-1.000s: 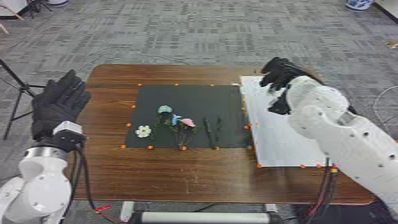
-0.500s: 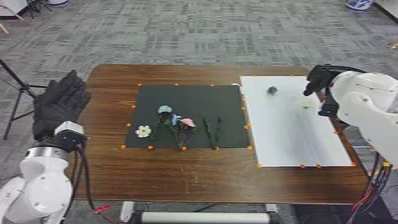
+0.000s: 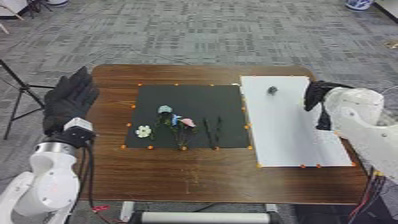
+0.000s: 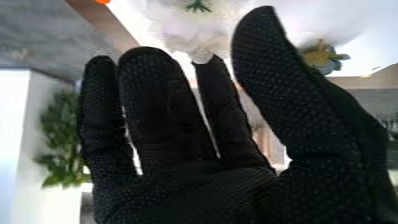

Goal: Arrange flowers

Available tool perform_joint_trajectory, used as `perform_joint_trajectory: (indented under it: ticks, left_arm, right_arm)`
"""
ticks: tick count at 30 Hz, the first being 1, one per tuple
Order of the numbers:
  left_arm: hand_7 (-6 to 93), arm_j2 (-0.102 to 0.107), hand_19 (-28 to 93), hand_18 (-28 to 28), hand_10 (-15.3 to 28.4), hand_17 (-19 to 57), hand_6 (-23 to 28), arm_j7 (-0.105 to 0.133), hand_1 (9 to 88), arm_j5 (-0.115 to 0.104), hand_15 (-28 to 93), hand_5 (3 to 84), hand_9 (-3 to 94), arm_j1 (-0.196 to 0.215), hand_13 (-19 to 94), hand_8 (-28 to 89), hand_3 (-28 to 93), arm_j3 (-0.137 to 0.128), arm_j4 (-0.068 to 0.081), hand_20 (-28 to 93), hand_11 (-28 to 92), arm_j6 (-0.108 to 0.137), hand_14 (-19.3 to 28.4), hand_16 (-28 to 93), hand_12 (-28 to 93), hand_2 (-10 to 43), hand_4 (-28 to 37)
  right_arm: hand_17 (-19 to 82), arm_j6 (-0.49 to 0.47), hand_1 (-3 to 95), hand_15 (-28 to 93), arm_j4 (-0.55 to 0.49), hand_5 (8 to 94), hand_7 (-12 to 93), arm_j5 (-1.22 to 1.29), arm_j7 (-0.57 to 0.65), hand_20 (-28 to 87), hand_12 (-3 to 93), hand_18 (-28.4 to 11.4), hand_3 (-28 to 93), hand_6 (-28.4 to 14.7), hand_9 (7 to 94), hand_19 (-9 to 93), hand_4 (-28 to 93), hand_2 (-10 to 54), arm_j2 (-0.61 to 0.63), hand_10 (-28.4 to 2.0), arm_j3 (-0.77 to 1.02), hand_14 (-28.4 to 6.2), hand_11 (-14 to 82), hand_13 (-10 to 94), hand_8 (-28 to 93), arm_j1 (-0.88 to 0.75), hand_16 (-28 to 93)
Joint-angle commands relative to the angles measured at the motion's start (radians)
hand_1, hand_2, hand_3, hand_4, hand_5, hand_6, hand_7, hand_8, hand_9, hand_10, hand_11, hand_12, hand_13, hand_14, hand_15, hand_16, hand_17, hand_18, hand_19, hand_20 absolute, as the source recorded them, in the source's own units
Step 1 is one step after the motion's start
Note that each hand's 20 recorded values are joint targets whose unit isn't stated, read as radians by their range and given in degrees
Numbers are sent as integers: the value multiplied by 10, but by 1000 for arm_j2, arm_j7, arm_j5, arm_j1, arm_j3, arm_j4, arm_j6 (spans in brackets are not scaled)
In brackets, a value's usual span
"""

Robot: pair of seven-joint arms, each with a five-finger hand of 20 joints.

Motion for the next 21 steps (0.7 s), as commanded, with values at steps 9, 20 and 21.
perform_joint_trajectory:
  ticks: [9,20,21]
  left_arm:
    - [60,2,258,75,125,-44,77,-18,252,-6,107,394,253,-20,156,-76,719,34,16,31,152,-21,85,-62,54,190,-283]
    - [59,3,264,78,126,-46,78,-18,253,-4,110,395,255,-10,157,-76,719,26,13,30,154,-27,86,-66,53,190,-283]
    - [59,2,264,78,126,-46,78,-19,253,-2,110,395,255,-7,157,-76,718,24,12,30,154,-26,86,-66,54,189,-283]
  right_arm:
    - [312,397,564,650,42,629,229,-199,-5,395,189,-193,718,15,662,721,-283,-95,42,-98,-150,-45,199,672,-140,-98,403]
    - [338,555,633,654,-52,698,429,-246,-12,416,498,-191,692,23,794,726,-282,-95,42,-70,-95,-46,193,715,19,-146,439]
    - [338,565,633,654,-73,698,431,-247,-13,416,500,-192,695,22,795,726,-282,-95,38,-70,-91,-45,194,715,23,-145,440]
